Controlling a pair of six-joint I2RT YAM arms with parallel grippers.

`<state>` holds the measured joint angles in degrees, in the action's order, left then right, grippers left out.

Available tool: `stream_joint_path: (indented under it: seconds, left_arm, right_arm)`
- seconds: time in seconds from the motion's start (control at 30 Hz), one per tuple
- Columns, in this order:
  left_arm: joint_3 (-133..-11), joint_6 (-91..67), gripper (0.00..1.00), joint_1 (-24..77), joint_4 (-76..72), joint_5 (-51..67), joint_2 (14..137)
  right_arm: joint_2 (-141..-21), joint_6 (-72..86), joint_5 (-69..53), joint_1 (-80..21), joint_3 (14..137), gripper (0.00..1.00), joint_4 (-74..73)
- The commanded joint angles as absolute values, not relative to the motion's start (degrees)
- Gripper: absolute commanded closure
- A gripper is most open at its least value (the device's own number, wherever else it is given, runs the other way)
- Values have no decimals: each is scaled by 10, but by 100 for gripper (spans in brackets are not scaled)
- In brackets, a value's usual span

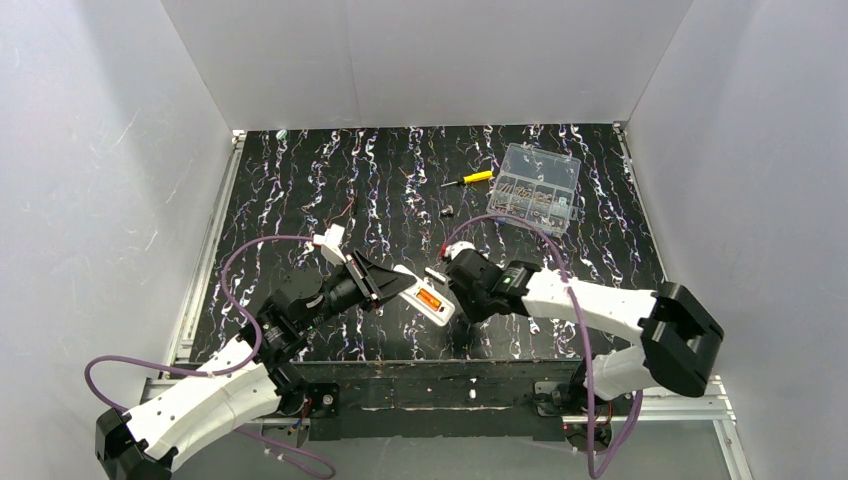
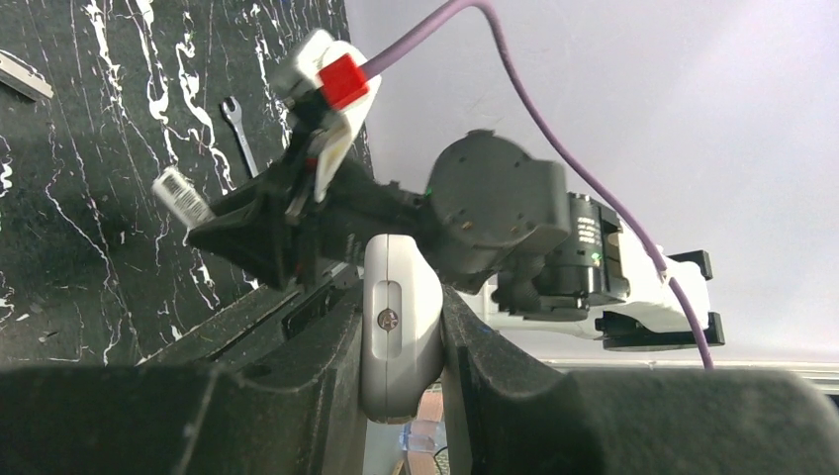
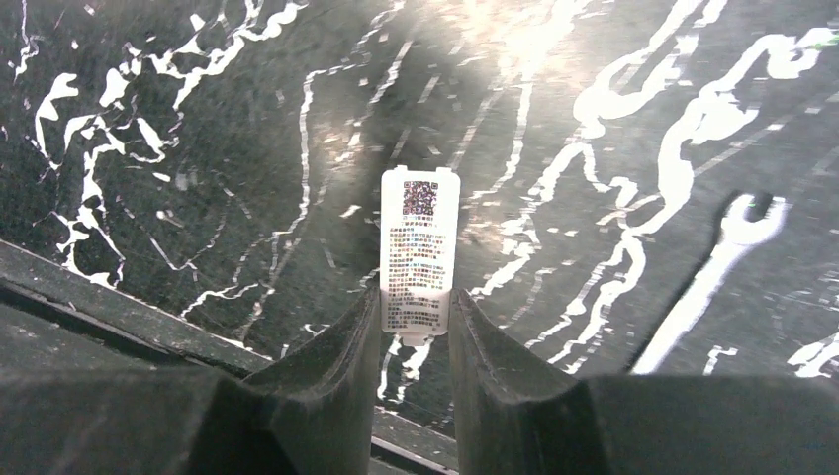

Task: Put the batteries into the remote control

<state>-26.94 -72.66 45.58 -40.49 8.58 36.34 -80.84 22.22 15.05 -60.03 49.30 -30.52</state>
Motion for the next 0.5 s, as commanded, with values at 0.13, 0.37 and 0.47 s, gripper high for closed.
stream_joint_path:
  seconds: [0.13, 0.37, 0.47]
  left_arm:
    - [-280, -728, 100, 457, -450, 92, 354]
    - [-278, -727, 100, 457, -460, 90, 366]
    - [-278, -729, 100, 457, -466, 90, 376]
  right_arm:
    - [-698, 160, 153, -528, 522, 75, -384]
    - [-642, 113, 104, -506, 643, 75, -483]
    - [-650, 107, 64, -508, 717, 75, -528]
